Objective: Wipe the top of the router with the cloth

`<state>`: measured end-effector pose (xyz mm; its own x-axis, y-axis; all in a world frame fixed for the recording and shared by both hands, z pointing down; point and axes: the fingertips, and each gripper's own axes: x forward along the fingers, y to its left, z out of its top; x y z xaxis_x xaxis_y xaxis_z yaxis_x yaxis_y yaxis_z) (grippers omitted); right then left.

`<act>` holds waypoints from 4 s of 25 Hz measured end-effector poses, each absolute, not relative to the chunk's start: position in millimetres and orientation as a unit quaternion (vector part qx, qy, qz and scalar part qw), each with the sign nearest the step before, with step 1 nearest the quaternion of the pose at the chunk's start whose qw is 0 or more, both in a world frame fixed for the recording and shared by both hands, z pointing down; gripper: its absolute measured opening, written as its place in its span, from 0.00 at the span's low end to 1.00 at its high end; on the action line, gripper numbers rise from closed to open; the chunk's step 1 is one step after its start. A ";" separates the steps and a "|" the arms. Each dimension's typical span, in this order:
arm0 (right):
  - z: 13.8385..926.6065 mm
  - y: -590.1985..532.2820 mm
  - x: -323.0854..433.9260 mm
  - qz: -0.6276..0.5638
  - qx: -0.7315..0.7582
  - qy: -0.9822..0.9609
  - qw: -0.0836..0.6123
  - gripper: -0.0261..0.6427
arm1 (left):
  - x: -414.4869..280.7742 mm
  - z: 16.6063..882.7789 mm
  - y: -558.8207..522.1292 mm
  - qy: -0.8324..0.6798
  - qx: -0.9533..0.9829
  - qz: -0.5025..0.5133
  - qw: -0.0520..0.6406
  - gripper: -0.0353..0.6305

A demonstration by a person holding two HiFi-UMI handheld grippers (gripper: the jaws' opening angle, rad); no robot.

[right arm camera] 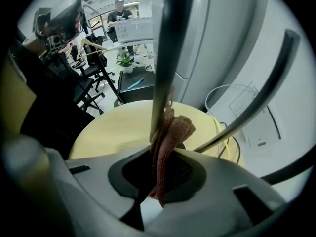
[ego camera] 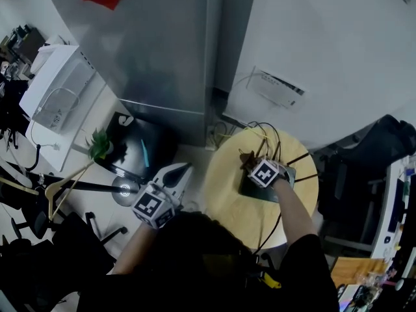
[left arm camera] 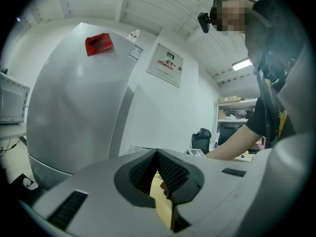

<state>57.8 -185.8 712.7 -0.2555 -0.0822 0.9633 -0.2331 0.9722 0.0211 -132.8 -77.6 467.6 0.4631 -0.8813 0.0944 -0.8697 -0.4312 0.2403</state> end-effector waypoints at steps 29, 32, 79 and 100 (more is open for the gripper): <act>554.8 -219.8 80.8 -0.083 0.300 -0.846 0.433 0.14 | -92.7 462.5 -85.5 -0.452 0.882 -0.046 0.127 0.05; 556.2 -215.8 95.8 -0.032 0.319 -0.855 0.408 0.14 | -90.2 463.1 -87.6 -0.450 0.882 -0.047 0.130 0.05; 569.3 -233.4 88.5 0.054 0.442 -0.814 0.373 0.13 | -107.2 470.0 -84.9 -0.448 0.879 -0.061 0.152 0.05; 670.6 -216.5 78.6 0.085 0.353 -0.773 0.520 0.14 | -126.7 473.4 -85.8 -0.476 0.863 -0.042 0.162 0.05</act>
